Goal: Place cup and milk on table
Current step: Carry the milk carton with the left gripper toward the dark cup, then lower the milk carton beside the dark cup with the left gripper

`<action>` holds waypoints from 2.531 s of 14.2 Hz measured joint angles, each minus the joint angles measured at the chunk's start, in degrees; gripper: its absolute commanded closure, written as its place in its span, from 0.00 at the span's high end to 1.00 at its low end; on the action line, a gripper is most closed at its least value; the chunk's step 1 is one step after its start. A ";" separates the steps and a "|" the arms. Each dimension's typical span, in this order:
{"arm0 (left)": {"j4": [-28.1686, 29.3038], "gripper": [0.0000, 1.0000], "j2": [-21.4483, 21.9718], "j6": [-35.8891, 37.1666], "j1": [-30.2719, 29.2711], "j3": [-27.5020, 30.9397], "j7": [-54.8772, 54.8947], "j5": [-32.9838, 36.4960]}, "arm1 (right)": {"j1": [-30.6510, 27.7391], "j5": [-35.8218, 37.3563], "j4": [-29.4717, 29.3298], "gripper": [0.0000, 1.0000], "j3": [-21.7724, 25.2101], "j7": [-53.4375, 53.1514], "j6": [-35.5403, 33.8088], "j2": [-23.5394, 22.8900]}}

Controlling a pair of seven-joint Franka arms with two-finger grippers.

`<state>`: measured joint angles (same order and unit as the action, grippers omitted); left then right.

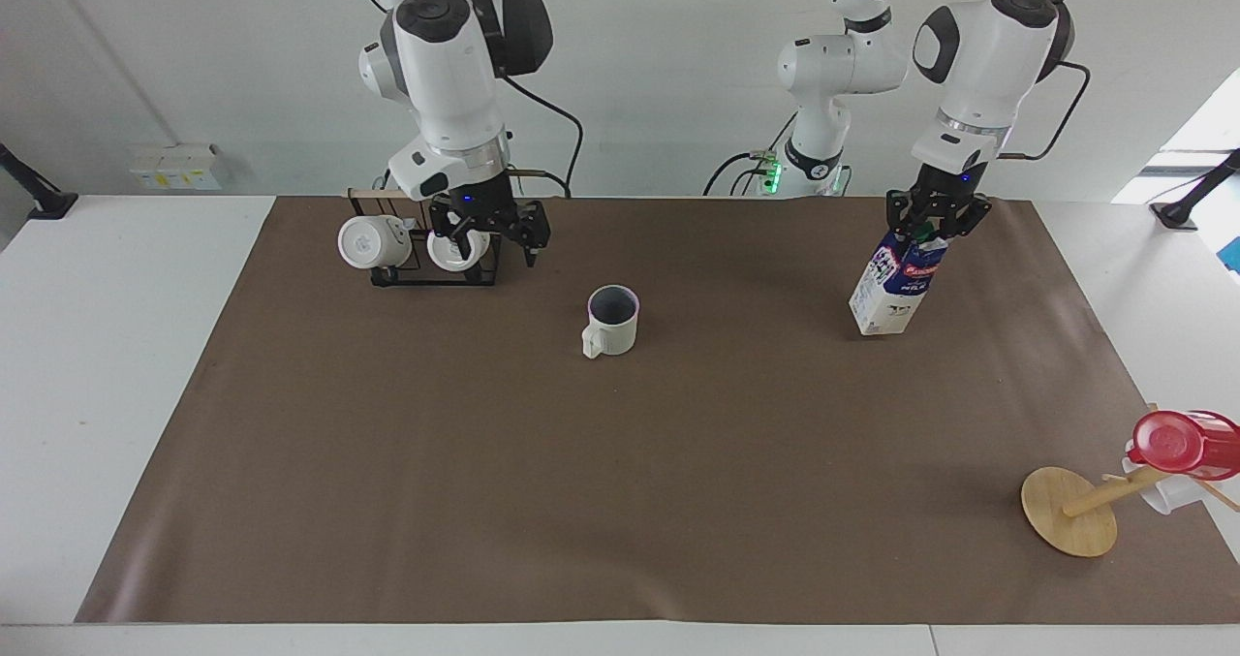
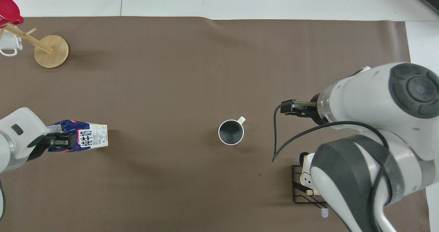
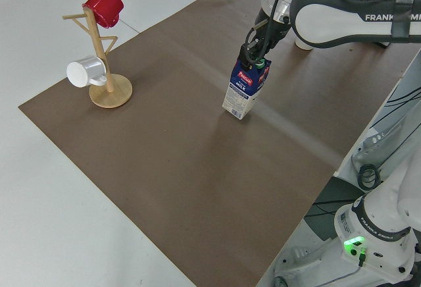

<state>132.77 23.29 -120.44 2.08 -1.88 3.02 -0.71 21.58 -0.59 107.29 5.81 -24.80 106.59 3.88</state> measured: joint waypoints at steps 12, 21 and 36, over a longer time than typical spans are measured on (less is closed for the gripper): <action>-18.16 0.44 -9.66 12.62 1.53 -12.55 -20.72 0.60 | -18.67 0.07 -0.36 1.00 0.26 17.33 -7.93 3.17; -19.98 0.44 -15.92 8.29 11.31 -13.25 -35.06 0.59 | -18.97 0.90 -7.64 1.00 -0.35 18.40 -8.57 0.29; -19.92 0.45 -24.30 -0.29 20.59 -13.47 -46.02 7.20 | -18.88 2.12 -18.93 1.00 -1.01 20.10 -22.34 -0.09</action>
<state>112.85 -1.01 -120.74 22.67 -15.35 -43.00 6.49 2.70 1.54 88.36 4.80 -4.70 84.25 3.80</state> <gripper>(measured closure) 0.555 0.000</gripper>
